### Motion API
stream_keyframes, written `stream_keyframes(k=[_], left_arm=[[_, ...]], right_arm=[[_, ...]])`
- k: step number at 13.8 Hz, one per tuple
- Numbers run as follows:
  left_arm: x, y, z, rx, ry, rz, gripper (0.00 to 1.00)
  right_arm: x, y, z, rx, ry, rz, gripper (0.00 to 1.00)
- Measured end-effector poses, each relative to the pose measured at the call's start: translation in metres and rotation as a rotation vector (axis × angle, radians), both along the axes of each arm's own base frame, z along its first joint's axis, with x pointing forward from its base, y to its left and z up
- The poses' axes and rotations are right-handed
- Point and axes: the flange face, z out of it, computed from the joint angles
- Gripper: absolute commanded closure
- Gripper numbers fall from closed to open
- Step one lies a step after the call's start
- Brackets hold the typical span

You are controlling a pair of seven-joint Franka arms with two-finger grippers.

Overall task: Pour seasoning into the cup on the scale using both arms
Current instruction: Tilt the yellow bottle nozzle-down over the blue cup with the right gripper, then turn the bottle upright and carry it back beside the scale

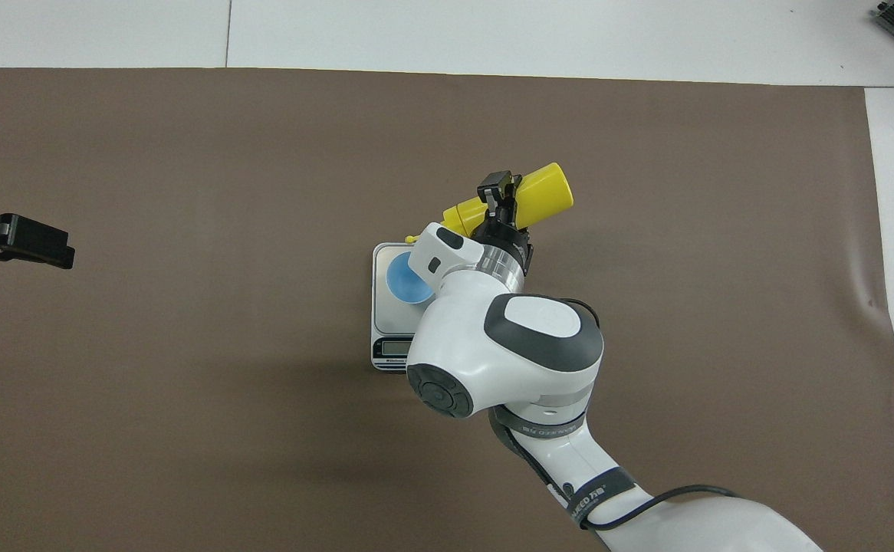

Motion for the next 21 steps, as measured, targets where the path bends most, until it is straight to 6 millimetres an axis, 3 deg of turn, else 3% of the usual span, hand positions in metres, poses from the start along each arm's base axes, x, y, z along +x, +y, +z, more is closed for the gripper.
stream_keyframes(k=[9,16,21], left_arm=[[0.0,0.0,0.0,0.0,0.0,0.0,0.0],[0.0,0.0,0.0,0.0,0.0,0.0,0.0],[0.0,0.0,0.0,0.0,0.0,0.0,0.0]], right_arm=[[0.025,-0.062,0.043,0.3,0.124,-0.22,1.0],[0.059,-0.143,0.048,0.576,0.276,-0.307,1.0],[0.067,-0.196,0.028,0.771,0.353,-0.291,1.0]])
